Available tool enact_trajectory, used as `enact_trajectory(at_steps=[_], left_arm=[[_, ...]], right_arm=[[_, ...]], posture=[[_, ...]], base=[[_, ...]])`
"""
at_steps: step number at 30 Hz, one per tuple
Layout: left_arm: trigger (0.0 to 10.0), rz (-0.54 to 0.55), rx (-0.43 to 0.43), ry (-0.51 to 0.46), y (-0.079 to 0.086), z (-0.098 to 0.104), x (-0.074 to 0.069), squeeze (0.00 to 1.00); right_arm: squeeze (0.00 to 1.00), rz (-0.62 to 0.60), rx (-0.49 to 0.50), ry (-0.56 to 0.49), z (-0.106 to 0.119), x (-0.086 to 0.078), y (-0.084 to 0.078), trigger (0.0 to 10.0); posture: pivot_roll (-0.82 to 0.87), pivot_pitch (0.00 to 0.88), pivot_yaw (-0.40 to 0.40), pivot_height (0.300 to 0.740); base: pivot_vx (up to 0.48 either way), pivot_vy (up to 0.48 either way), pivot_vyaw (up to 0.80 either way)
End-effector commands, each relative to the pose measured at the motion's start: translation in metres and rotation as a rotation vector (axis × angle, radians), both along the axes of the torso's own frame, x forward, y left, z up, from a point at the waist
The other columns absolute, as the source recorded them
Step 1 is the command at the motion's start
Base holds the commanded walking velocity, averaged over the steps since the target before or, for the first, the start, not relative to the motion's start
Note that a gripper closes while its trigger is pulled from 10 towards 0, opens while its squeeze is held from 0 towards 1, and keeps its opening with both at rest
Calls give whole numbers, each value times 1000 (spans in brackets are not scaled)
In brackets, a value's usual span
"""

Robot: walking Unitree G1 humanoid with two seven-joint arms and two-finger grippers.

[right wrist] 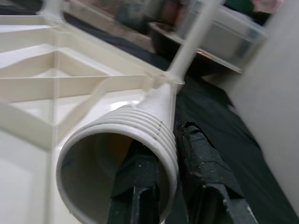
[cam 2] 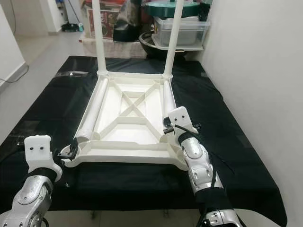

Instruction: Building children table

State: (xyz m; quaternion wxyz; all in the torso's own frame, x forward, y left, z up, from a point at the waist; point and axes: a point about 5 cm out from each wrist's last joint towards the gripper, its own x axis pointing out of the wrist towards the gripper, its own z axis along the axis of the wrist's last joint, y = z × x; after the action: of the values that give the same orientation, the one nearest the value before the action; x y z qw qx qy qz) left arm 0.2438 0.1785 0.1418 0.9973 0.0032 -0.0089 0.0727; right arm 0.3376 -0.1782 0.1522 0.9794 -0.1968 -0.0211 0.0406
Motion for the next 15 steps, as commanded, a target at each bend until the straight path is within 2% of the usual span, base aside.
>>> enact_trajectory(at_steps=[1,9,11,12,13,14,15], left_arm=[[10000,1,11,17,-1,-2,1,0],[10000,16,13,17,3,-2,2,0],[10000,16,3,8,2,0,2,0],[10000,16,3,8,2,0,2,0],[10000,14,-12,-7,1,2,2,0],[10000,14,-12,-7,1,2,2,0],[10000,14,-28,-19,1,4,2,0]], right_arm=[[0,16,33,1,-2,-2,2,0],[0,-4,78,-7,0,-4,1,0],[0,6,274,-68,16,-1,-4,0],[0,6,274,-68,16,-1,-4,0],[0,60,405,-130,32,-1,-4,0],[0,60,405,-130,32,-1,-4,0],[0,108,468,-172,42,-3,-4,0]], posture=[[83,0,-64,740],[76,0,-65,740],[74,0,-58,740],[74,0,-58,740],[77,0,-58,740],[77,0,-58,740],[78,0,-59,740]], base=[[0,0,0],[0,0,0],[0,0,0],[0,0,0],[0,0,0],[0,0,0],[0,0,0]])
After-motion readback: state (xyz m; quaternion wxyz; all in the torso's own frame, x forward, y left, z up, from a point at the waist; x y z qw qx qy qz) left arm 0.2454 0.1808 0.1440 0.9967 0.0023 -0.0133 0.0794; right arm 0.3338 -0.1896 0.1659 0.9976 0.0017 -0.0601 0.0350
